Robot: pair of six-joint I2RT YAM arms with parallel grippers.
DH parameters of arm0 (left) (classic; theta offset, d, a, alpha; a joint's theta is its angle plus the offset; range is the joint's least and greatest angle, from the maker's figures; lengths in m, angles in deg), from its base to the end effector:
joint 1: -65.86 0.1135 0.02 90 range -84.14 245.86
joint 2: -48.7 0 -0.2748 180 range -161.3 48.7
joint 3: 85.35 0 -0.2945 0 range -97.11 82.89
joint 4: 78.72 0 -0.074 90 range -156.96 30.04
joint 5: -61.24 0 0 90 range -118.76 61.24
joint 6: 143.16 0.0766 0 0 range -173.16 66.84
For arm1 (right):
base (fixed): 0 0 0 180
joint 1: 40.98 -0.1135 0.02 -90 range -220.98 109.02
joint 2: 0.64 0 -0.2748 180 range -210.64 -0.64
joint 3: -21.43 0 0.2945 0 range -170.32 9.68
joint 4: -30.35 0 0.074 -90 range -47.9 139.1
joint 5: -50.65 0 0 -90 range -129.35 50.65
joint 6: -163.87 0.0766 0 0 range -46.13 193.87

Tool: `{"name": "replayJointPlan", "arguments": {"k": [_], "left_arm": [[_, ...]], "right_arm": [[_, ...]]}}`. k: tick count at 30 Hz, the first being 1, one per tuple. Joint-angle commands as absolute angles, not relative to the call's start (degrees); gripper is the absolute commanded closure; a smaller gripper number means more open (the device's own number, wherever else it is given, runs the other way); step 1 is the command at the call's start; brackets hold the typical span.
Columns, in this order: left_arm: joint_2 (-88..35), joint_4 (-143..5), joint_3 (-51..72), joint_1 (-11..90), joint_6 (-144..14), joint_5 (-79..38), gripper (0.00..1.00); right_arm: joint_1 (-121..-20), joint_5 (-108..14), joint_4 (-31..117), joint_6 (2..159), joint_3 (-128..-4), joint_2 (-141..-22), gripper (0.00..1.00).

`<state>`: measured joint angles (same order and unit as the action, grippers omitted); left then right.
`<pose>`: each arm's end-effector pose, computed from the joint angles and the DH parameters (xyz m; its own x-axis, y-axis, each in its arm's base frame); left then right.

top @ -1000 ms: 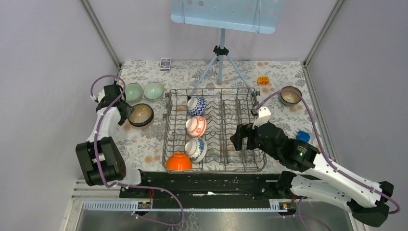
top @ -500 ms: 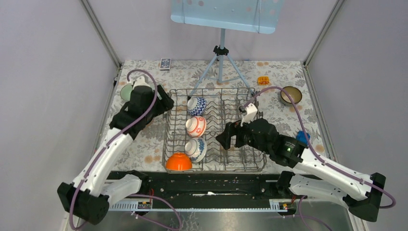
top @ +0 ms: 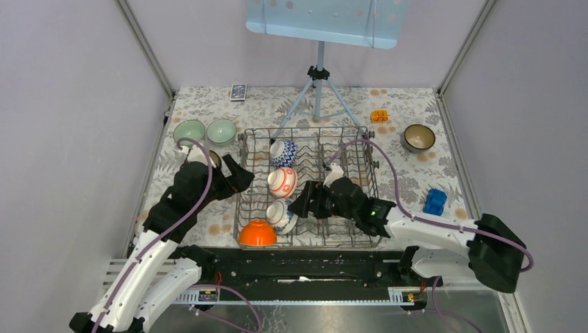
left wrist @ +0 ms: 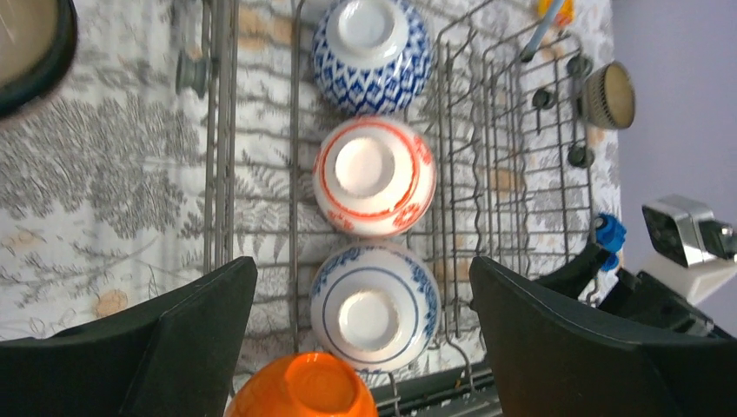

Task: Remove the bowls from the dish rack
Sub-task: Pick up the bowl from the dish rack.

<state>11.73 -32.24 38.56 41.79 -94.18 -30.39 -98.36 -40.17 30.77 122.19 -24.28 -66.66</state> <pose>0.1948 -0.0846 0.3060 -0.5690 -0.4644 -0.6787 0.0148 0.8194 -0.5730 0.1745 0.2746 0.2091 -0.7613 0.1959 -0.6181 -0.4223 0.5736 0.7019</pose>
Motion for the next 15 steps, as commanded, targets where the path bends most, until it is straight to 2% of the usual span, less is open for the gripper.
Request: {"name": "replayJointPlan", "arguments": {"k": [1, 15], "left_arm": [[9.65, -33.41, 40.81, 41.60, -96.26, -25.79, 0.05], [4.91, -36.68, 43.70, 40.78, -96.36, -20.62, 0.13]], "right_arm": [[-98.59, -39.67, 20.89, 131.00, -23.85, -71.76, 0.18], [-98.50, -39.26, 15.45, 135.62, -20.26, -77.77, 0.32]]}}
